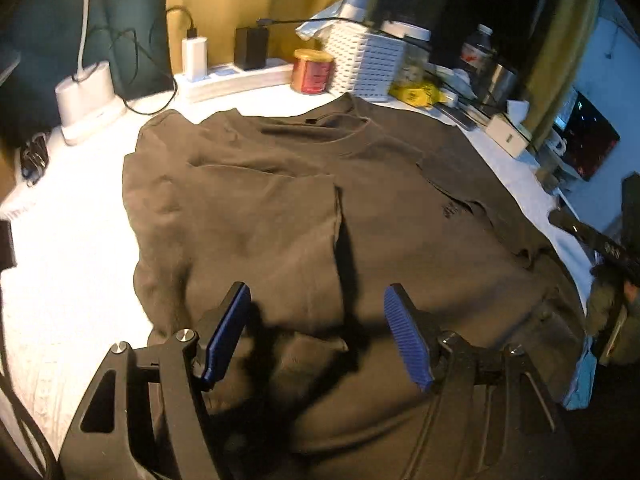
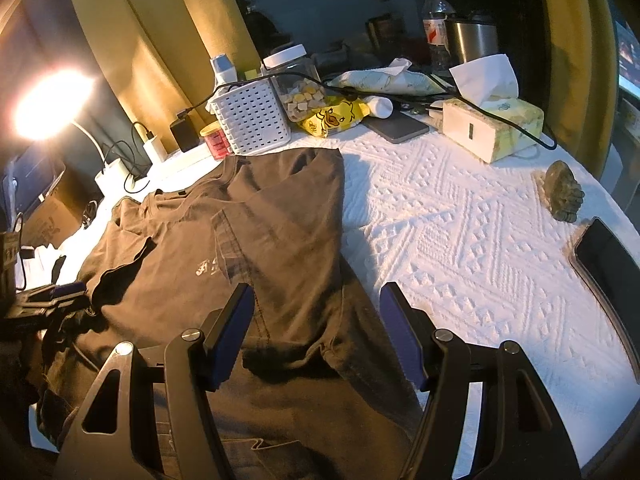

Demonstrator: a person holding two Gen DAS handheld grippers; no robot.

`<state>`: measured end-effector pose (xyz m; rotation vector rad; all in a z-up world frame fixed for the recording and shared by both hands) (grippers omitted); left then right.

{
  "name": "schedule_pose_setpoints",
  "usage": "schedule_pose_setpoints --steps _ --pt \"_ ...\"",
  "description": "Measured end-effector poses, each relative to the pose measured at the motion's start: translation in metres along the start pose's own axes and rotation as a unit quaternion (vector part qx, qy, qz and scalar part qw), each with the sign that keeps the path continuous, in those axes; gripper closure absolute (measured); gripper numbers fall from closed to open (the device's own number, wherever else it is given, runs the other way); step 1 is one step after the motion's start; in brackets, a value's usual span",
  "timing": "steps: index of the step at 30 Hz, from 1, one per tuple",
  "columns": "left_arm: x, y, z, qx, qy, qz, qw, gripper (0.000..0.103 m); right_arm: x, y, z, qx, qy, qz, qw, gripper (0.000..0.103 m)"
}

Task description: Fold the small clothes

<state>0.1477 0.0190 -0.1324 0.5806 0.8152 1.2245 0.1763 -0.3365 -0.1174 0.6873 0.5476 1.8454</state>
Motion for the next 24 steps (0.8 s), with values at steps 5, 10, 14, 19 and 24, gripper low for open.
schedule_pose_setpoints --steps 5,10,14,19,24 --pt "-0.021 -0.015 -0.007 0.034 -0.039 -0.024 0.9984 0.034 -0.005 0.003 -0.001 0.000 -0.004 -0.004 1.000 0.034" --pt "-0.043 -0.009 -0.013 0.033 -0.051 -0.052 0.9968 0.034 -0.011 0.008 -0.003 0.000 -0.007 -0.011 1.000 0.034" --pt "-0.053 0.006 -0.014 0.010 -0.066 -0.036 0.9971 0.034 -0.008 0.017 -0.004 -0.005 0.001 -0.013 1.000 0.034" --pt "-0.048 0.011 -0.023 0.014 -0.059 -0.019 0.9980 0.034 -0.004 0.024 -0.008 -0.006 0.007 -0.011 1.000 0.034" --pt "-0.042 0.017 -0.040 0.016 -0.050 -0.010 0.9985 0.034 0.007 0.030 -0.014 -0.007 0.019 -0.004 1.000 0.034"
Point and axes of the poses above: each gripper's, at about its wrist camera, not at the fingertips, and y roughly against the way its jaws point, x to its left, z to its top, the point moved 2 cm from there along -y, roughly the way its jaws point, and after that the axes turned 2 degrees about -x, right-handed, at the moved point
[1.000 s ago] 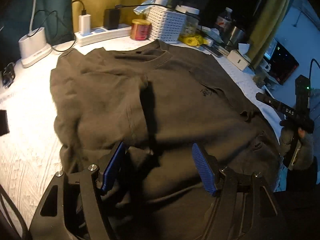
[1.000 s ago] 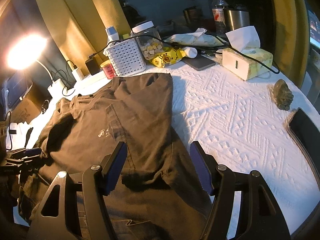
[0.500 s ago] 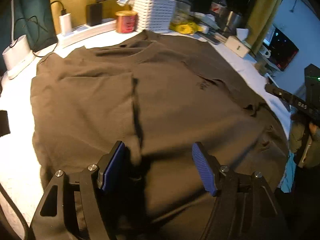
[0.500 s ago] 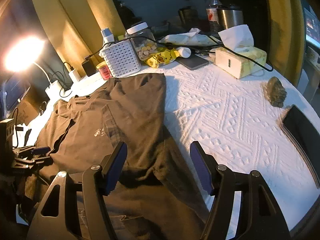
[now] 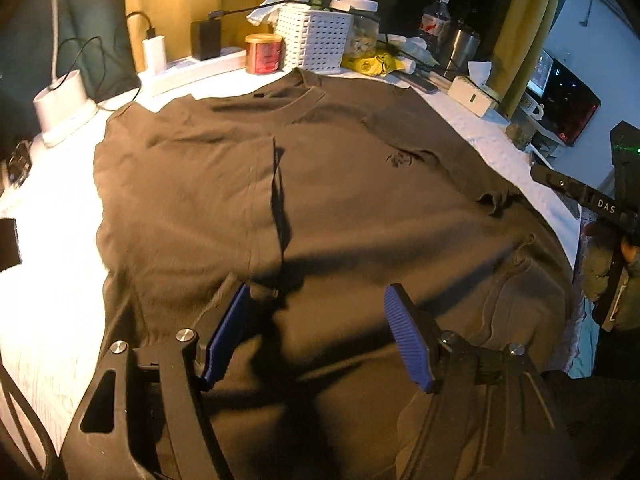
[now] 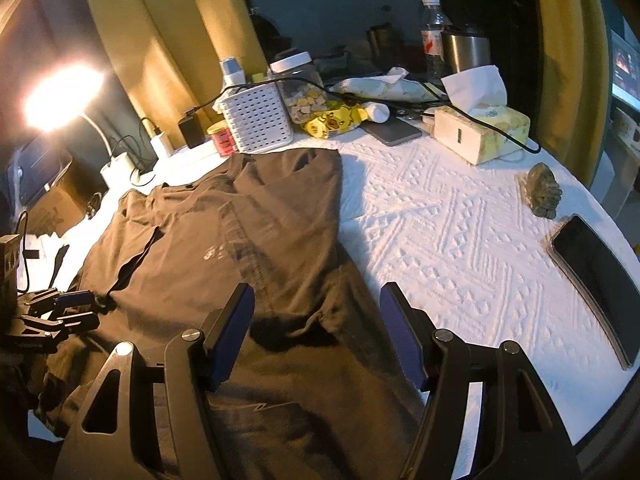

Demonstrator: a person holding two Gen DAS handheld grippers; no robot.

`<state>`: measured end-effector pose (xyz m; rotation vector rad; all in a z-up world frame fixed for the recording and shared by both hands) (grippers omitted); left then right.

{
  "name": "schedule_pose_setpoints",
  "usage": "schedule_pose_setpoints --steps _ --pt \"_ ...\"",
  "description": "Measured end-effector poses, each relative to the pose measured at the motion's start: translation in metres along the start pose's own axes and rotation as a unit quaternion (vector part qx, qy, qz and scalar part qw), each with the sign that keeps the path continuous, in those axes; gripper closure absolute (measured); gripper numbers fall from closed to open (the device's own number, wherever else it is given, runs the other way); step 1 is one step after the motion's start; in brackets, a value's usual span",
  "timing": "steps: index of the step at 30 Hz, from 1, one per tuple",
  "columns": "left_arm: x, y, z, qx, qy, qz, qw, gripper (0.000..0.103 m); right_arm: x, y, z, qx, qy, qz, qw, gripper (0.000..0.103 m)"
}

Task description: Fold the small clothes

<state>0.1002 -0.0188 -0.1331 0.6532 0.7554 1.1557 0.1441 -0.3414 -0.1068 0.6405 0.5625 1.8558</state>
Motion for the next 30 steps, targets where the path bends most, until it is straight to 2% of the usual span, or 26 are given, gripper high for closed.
schedule_pose_setpoints --steps 7,15,20,27,30 --pt "0.003 0.029 -0.024 -0.027 0.013 0.014 0.9994 0.034 0.013 0.013 -0.014 0.001 0.023 -0.001 1.000 0.034" --pt "0.013 0.075 -0.068 -0.082 0.030 0.060 0.9944 0.034 0.020 0.016 -0.047 0.020 0.046 -0.012 0.999 0.034" --pt "0.021 0.091 -0.099 -0.065 0.026 0.080 0.9943 0.034 0.022 0.018 -0.059 0.026 0.055 -0.014 0.998 0.034" --pt "0.022 0.104 -0.130 -0.059 0.029 0.079 0.9947 0.034 0.013 0.023 -0.074 0.040 0.069 -0.024 0.997 0.034" --pt "0.019 0.094 -0.139 -0.035 0.012 0.101 0.9942 0.034 0.011 0.022 -0.083 0.048 0.076 -0.024 0.996 0.035"
Point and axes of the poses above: each gripper's, at about its wrist camera, not at the fingertips, and y roughly against the way its jaws point, x to its left, z to its top, the point moved 2 cm from there along -y, roughly the way its jaws point, and after that the axes turned 2 degrees about -x, right-handed, at the moved point
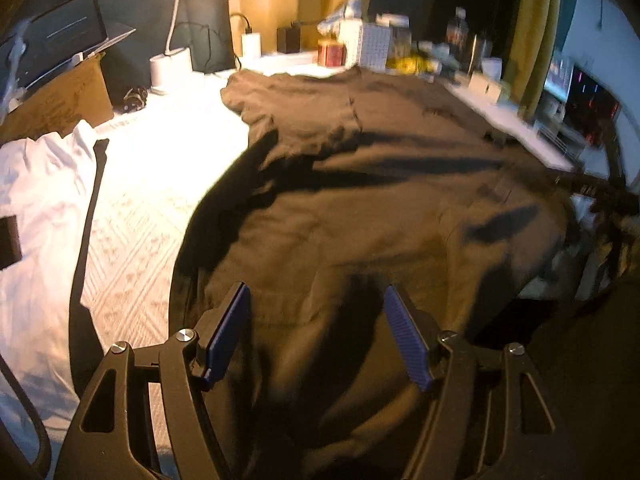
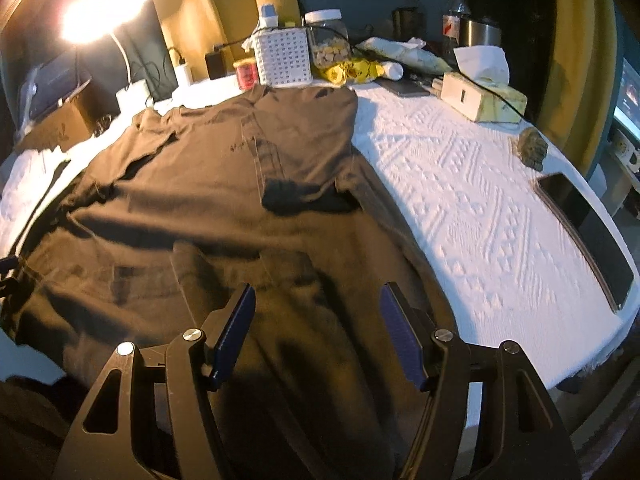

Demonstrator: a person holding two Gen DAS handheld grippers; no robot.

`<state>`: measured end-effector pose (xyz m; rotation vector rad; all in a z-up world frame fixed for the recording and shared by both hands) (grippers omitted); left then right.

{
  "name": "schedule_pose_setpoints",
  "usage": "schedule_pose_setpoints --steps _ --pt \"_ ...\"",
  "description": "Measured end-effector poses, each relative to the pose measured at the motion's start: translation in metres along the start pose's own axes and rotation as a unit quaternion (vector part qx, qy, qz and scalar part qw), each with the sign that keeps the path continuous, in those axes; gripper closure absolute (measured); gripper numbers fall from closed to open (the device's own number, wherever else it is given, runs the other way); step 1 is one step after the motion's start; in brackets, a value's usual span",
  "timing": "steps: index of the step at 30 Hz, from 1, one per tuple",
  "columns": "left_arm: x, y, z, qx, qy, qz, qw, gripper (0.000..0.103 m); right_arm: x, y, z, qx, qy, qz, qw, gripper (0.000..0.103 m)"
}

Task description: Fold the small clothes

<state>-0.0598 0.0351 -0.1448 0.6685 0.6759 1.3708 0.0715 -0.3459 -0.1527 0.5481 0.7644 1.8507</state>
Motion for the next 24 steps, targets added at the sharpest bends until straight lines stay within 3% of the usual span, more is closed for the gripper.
schedule_pose_setpoints --steps 3,7,12,15,20,22,24 --pt "0.000 -0.006 -0.006 0.013 -0.012 0.026 0.9995 0.034 -0.001 -0.003 -0.005 0.004 0.002 0.004 1.000 0.035" --pt "0.009 0.012 -0.004 -0.012 -0.003 0.034 0.9994 0.034 0.000 -0.001 -0.005 0.003 0.006 0.006 1.000 0.043" --pt "0.029 0.023 -0.003 -0.051 0.018 0.069 0.9962 0.035 0.004 -0.002 -0.007 -0.007 0.025 0.000 1.000 0.044" --pt "0.027 0.006 -0.009 -0.021 -0.001 0.068 0.9974 0.063 0.007 -0.002 -0.008 -0.010 0.033 0.003 0.999 0.053" --pt "0.026 -0.005 -0.013 -0.015 -0.005 0.058 0.9982 0.072 0.014 -0.003 -0.007 -0.013 0.049 0.009 0.999 0.075" --pt "0.024 -0.004 -0.013 -0.015 -0.011 0.052 0.9985 0.091 0.017 -0.004 -0.005 -0.014 0.054 0.013 0.998 0.084" --pt "0.019 -0.002 -0.011 -0.015 -0.024 0.059 0.9979 0.097 0.018 -0.005 -0.002 -0.015 0.050 0.012 0.999 0.097"
Point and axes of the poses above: each gripper's, at about its wrist camera, not at the fingertips, and y roughly against the way its jaws point, x to its left, z to its top, the point moved 2 cm from there along -y, roughly the way its jaws point, and after that the axes turned 2 degrees about -x, right-handed, at the moved point
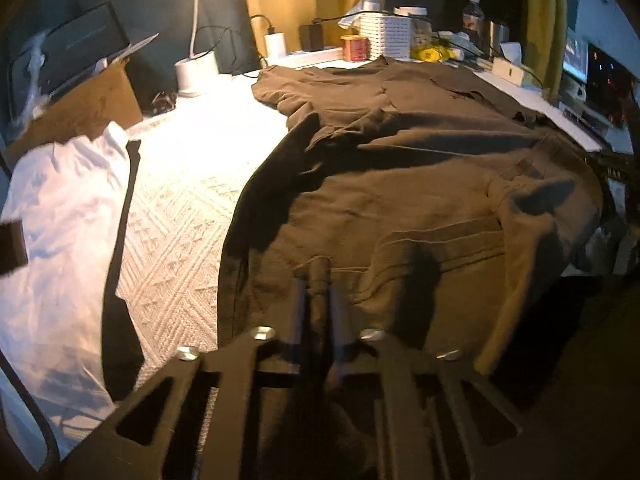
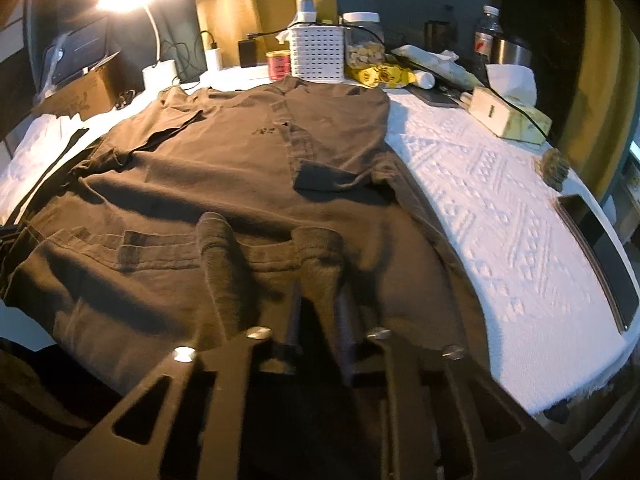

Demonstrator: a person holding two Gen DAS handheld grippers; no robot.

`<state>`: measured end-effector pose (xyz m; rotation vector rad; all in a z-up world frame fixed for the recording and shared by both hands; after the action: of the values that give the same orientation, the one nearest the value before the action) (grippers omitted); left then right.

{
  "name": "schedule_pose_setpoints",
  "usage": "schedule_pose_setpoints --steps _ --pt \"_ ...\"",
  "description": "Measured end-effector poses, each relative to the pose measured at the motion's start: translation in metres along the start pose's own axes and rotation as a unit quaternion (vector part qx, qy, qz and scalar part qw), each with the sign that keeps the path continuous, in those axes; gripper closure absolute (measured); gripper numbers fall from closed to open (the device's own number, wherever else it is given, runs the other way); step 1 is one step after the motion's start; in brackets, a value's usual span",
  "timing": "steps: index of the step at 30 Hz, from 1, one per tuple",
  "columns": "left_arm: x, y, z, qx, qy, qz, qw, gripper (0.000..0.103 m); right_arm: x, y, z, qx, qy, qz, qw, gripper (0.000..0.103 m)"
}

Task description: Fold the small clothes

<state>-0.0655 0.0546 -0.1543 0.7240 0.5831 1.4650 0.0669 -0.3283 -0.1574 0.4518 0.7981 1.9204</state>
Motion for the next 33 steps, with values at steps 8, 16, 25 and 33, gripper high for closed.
schedule_pose_setpoints --steps 8,16,25,33 --pt "0.001 0.039 0.025 -0.069 0.007 0.003 0.9976 0.098 -0.008 0.023 0.020 -0.041 -0.015 0.006 0.999 0.098" --pt "0.011 0.056 0.050 -0.121 0.038 0.024 0.9917 0.099 -0.024 0.040 0.046 -0.075 -0.036 0.010 0.996 0.098" --pt "0.035 0.064 0.072 -0.152 0.069 0.064 0.9839 0.099 -0.039 0.050 0.069 -0.110 -0.062 0.012 0.992 0.098" --pt "0.052 0.065 0.098 -0.176 0.073 0.081 0.9784 0.099 -0.053 0.053 0.085 -0.126 -0.074 0.004 0.989 0.098"
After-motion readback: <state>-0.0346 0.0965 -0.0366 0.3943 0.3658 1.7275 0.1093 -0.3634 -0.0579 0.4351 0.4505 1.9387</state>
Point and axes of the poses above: each gripper's, at about its wrist camera, not at the fingertips, and y roughly against the way its jaws point, x to its left, z to its top, the point moved 2 cm from there along -y, roughly the way its jaws point, and after that the axes turned 2 degrees about -x, right-handed, at the moved point
